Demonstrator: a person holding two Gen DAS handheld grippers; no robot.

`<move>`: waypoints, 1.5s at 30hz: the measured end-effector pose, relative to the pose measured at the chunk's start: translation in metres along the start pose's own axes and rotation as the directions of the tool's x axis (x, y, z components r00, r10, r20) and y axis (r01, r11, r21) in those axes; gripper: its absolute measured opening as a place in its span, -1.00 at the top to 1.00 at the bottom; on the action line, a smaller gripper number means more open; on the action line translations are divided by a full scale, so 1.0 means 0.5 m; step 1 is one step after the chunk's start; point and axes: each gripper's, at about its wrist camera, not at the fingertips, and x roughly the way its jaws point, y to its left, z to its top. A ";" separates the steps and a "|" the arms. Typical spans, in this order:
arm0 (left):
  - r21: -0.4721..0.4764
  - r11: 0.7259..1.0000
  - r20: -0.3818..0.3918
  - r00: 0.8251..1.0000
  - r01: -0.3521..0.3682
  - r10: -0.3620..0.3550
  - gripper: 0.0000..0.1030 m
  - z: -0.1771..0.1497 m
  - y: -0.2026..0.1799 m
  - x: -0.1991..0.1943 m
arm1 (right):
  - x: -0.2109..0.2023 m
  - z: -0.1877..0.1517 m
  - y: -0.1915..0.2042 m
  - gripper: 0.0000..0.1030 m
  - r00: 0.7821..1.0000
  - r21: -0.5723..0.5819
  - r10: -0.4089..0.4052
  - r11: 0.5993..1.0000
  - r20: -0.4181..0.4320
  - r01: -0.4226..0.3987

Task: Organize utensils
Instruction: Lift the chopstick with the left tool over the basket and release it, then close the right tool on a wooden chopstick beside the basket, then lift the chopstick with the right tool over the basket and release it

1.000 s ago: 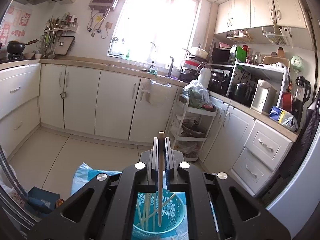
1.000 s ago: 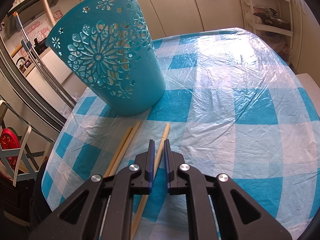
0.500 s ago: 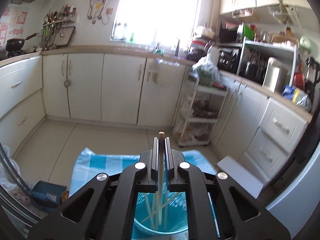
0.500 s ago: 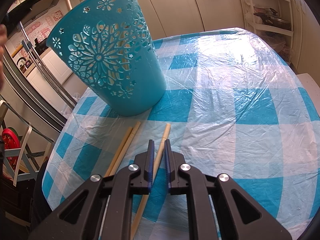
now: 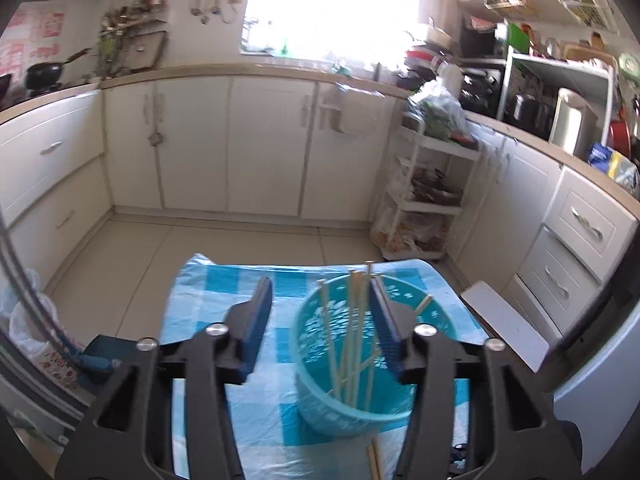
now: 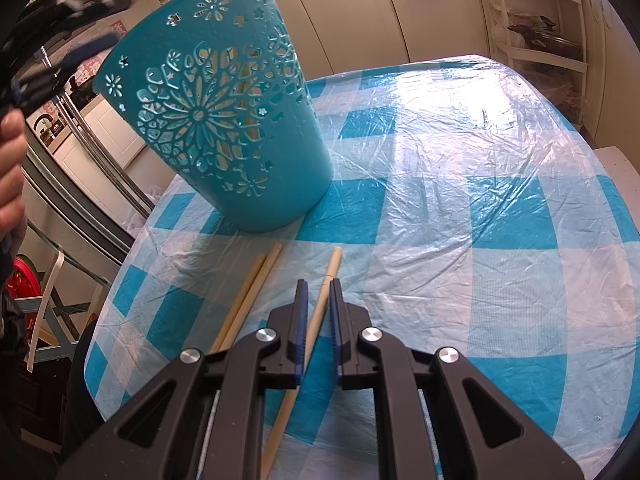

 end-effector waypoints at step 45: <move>-0.145 0.980 -0.329 0.940 -0.140 0.085 -0.38 -0.316 0.115 0.096 | -0.227 0.163 0.182 0.89 0.870 -0.060 0.382 0.922 0.312 -0.383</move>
